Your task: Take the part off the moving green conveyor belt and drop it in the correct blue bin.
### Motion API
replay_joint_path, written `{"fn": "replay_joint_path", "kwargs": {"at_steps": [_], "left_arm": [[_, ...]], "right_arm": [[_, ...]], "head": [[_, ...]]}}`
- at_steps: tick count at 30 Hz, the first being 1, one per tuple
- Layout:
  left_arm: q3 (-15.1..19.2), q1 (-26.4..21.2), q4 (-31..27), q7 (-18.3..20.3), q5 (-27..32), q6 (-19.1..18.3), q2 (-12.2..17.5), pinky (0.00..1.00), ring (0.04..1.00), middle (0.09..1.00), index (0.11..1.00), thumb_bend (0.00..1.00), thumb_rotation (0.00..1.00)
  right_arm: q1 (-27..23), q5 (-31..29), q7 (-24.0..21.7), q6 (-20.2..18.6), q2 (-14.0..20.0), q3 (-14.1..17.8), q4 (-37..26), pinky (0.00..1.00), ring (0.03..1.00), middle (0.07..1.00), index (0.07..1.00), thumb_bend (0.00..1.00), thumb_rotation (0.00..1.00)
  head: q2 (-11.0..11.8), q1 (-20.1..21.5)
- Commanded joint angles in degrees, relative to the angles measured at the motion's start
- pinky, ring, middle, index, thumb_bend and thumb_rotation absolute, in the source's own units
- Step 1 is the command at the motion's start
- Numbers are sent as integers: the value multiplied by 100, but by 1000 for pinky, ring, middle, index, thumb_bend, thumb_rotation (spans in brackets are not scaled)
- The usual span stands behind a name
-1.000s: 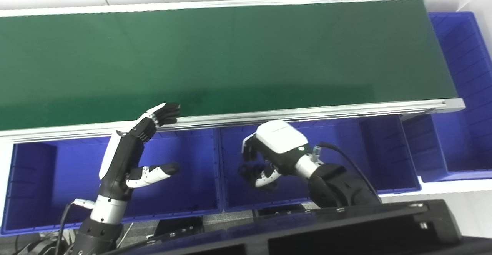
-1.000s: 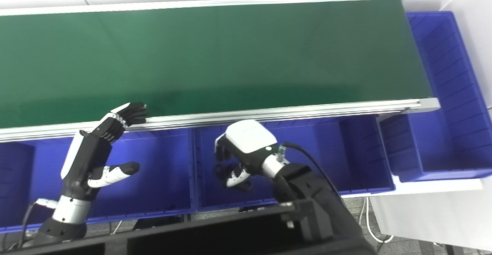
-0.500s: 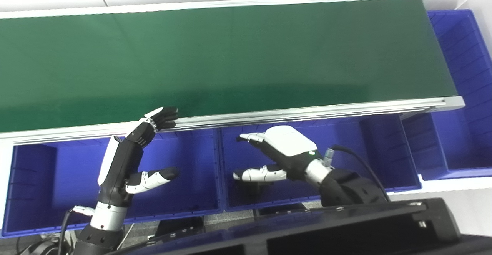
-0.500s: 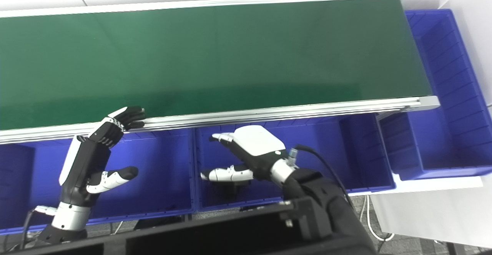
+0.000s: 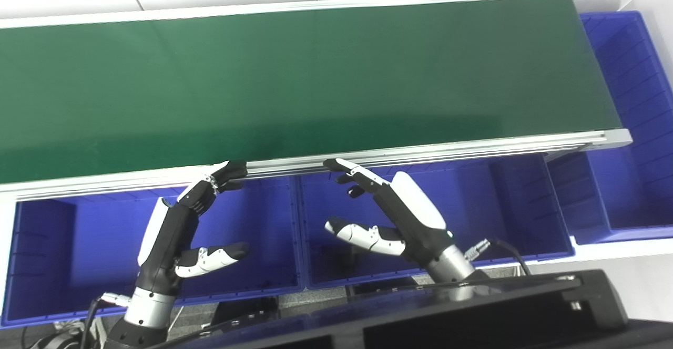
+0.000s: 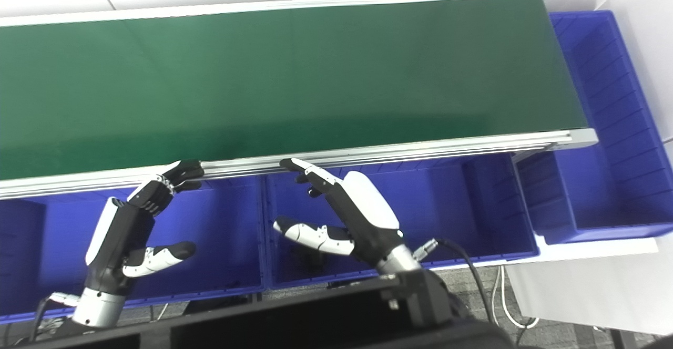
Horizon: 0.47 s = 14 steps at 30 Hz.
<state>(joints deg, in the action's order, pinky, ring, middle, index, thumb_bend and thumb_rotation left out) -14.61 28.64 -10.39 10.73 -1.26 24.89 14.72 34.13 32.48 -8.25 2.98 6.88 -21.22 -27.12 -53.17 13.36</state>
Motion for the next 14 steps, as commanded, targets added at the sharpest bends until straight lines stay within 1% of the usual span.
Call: {"fn": "replay_joint_path", "kwargs": {"at_steps": [1,2,3,5,6,9,10,11,12,13,14], "left_arm": [[-33,34,-64,15,76,204,-49,749,812,844,816,612,561],[-44,45,-50,-2,49,204,-66,748,814,847,820,625,561],[-48,69,-32,7,79,204,-107,747,814,848,821,629,561],[-66,126,-11,-32,68,204,-171,748,812,848,824,625,516],[-71,144,-11,-50,46,204,-187,749,812,849,824,622,512],[-110,199,29,-125,-47,204,-205,756,815,853,825,619,509],[-121,218,48,-153,-56,204,-213,757,816,853,825,618,509],[-136,234,62,-179,-61,204,-212,749,813,853,823,622,501],[-162,249,83,-219,-82,204,-201,746,812,853,822,623,498],[-191,252,98,-270,-118,204,-184,749,814,854,823,619,493],[-222,260,123,-319,-148,204,-165,748,815,854,824,617,490]], "right_arm": [[90,-72,263,370,-74,-25,-8,697,803,872,896,569,615],[112,-81,320,378,-88,-31,32,703,811,883,906,611,538],[125,22,395,408,-65,-48,132,705,814,887,909,625,511],[145,107,536,498,-25,-82,325,718,818,885,907,714,432],[151,110,584,527,-15,-95,381,715,816,884,907,727,421],[154,-10,651,601,27,-111,501,730,827,891,920,751,441],[150,-74,715,702,33,-105,575,730,827,892,920,751,442],[153,-113,772,789,38,-103,634,708,824,897,924,759,448],[166,-195,847,902,29,-94,715,701,823,899,926,761,451],[172,-289,920,1005,11,-83,785,703,828,903,926,762,442],[183,-376,976,1102,-3,-74,861,717,831,903,924,760,432]], "head": [[55,-139],[55,-139],[132,-210],[153,-201],[153,-201],[287,-254],[330,-287],[358,-306],[459,-345],[459,-345],[547,-369]]}}
